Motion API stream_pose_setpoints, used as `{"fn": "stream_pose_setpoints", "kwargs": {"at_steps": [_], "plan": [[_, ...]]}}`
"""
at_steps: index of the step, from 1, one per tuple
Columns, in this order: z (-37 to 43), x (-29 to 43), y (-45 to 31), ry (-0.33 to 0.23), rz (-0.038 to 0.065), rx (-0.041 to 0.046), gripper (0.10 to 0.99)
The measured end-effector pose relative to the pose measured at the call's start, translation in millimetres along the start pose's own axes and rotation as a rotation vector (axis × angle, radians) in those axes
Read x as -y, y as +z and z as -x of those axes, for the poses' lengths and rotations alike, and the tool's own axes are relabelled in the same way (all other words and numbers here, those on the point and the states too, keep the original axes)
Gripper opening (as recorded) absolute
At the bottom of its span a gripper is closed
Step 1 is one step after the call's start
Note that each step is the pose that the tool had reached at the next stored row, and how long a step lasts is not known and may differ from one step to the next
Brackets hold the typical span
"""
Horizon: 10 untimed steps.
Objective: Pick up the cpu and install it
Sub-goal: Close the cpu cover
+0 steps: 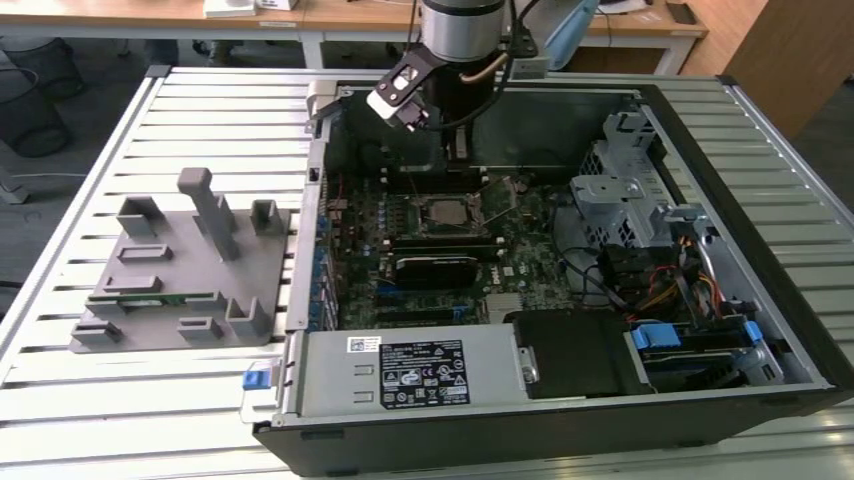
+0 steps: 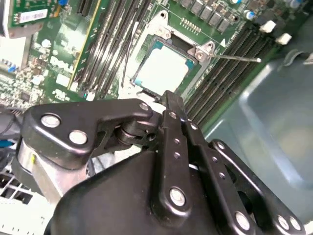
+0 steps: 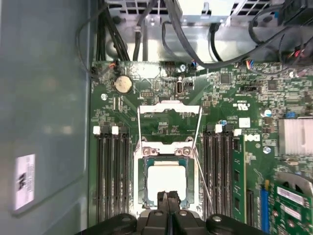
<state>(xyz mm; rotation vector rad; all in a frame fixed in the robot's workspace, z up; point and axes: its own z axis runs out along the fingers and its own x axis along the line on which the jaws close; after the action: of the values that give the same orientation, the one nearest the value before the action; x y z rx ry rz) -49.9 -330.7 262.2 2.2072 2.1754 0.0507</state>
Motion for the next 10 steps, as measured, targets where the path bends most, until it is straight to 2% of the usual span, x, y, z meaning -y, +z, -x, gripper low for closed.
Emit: {"fn": "stream_pose_setpoints", "kwargs": {"at_steps": [3, 8, 10], "plan": [[0.8, 0.0, -0.1, 0.0, 0.0, 0.0004, 0.106], [7.9, -0.1, 0.3, 0.0, 0.0, 0.0003, 0.106], [7.8, -3.2, 0.5, 0.0, 0.0, 0.0004, 0.106]]}}
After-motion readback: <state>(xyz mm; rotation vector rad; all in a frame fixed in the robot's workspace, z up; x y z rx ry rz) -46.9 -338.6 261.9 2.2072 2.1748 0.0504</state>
